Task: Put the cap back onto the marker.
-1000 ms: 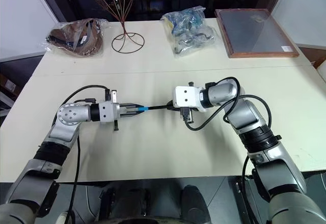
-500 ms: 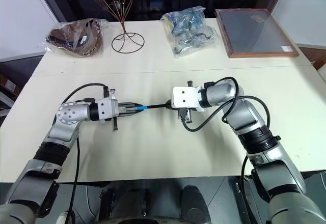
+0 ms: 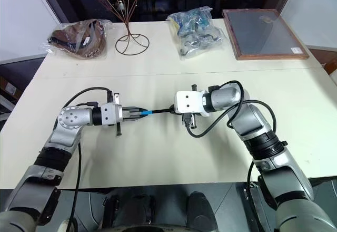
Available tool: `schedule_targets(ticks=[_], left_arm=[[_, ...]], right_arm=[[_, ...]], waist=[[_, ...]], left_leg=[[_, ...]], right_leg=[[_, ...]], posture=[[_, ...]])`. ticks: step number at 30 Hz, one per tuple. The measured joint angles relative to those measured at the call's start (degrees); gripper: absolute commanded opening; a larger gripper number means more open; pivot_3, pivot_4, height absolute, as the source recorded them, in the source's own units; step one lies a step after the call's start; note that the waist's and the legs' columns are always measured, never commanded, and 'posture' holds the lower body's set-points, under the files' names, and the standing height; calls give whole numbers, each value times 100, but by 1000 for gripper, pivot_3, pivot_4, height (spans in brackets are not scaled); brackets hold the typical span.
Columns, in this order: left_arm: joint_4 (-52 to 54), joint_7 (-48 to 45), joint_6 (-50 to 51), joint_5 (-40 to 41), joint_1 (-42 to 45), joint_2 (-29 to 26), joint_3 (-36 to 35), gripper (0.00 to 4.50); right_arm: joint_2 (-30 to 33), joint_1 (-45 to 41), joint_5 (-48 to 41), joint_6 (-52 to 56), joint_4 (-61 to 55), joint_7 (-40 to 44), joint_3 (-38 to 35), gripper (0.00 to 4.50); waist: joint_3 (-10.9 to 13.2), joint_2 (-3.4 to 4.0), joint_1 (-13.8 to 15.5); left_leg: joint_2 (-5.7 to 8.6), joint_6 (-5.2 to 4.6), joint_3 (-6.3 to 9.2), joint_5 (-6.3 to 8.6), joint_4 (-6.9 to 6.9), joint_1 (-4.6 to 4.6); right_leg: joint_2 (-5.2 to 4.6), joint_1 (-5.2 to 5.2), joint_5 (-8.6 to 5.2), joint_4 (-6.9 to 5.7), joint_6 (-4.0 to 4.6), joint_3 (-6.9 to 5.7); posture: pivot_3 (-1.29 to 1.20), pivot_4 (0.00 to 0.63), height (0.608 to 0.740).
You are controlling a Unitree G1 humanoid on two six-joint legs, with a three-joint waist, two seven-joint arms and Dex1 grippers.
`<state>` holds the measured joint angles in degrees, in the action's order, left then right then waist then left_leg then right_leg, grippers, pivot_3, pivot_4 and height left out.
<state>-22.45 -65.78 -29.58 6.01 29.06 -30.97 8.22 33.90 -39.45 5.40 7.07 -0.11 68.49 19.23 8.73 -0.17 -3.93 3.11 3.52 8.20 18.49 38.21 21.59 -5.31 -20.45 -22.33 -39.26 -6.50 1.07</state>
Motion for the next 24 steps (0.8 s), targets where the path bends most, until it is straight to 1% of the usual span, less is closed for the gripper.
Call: schedule_targets(ticks=[20,22,23,24], left_arm=[[122,88,3,20,-177,-8,-10,0],[148,97,16,46,-196,-8,-11,978],[204,103,43,81,-217,-8,-10,1308],[248,112,57,99,-231,-8,-11,1779]], right_arm=[[80,1,-2,-137,27,49,-2,24],[99,-8,-9,-190,43,51,-3,0],[100,-21,-35,-246,47,85,-4,0],[100,-31,-79,-274,48,123,-3,0]], waist=[[0,0,1],[0,0,0],[0,0,-1],[0,0,-2]], left_leg=[[0,0,0,0,-1,0],[0,0,0,0,0,0],[-1,0,0,0,0,0],[-2,0,0,0,0,0]], right_leg=[[-1,0,0,0,0,0],[-1,0,0,0,0,0],[-1,0,0,0,0,0],[-1,0,0,0,0,1]], posture=[[0,150,740],[0,150,740],[0,150,740],[0,150,740]])
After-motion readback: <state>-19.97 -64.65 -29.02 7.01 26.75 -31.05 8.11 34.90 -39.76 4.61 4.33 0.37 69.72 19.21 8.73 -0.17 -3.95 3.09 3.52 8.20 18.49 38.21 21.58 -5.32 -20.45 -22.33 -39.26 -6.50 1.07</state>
